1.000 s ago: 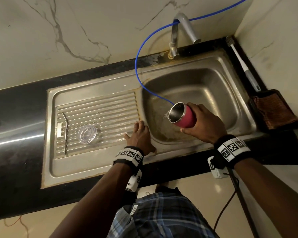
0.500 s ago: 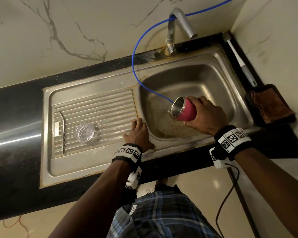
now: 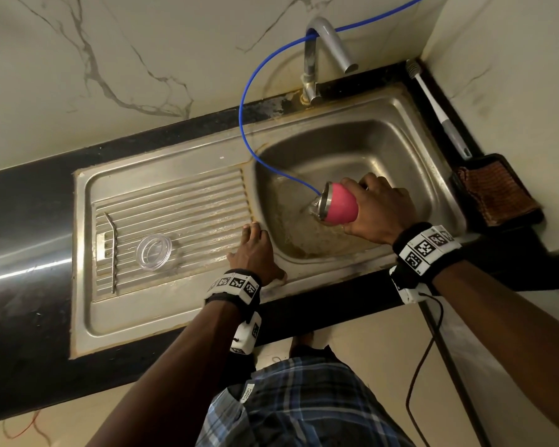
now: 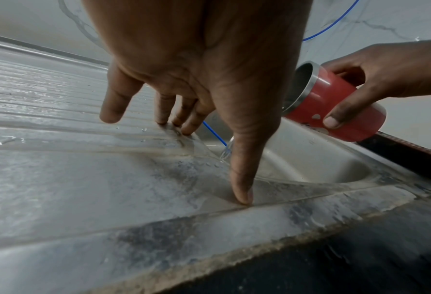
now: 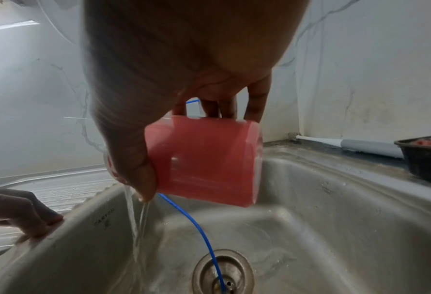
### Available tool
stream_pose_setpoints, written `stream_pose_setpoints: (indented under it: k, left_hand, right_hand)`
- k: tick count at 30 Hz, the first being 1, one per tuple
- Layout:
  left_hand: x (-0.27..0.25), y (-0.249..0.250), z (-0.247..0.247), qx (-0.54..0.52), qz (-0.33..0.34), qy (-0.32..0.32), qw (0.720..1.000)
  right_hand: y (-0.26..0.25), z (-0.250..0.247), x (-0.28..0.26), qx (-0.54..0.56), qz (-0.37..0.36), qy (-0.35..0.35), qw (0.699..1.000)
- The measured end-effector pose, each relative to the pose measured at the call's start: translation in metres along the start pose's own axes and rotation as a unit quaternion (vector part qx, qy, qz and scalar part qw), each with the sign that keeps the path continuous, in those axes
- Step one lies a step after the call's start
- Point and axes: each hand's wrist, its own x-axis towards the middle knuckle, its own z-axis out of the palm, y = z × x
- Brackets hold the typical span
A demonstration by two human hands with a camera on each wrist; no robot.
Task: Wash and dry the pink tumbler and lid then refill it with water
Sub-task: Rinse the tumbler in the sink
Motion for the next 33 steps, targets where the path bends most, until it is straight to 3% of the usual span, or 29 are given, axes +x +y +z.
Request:
stream_pose_setpoints:
  k: [18, 33]
  left_hand:
    - [0.005, -0.003, 0.006, 0.005, 0.006, 0.013, 1.000]
    - [0.007, -0.005, 0.008, 0.001, 0.012, 0.018, 1.000]
  right_hand:
    - [-0.009, -0.019, 0.012, -0.159, -0.075, 0.010, 0.984]
    - [-0.025, -0.022, 0.028, -0.117, -0.069, 0.004, 0.991]
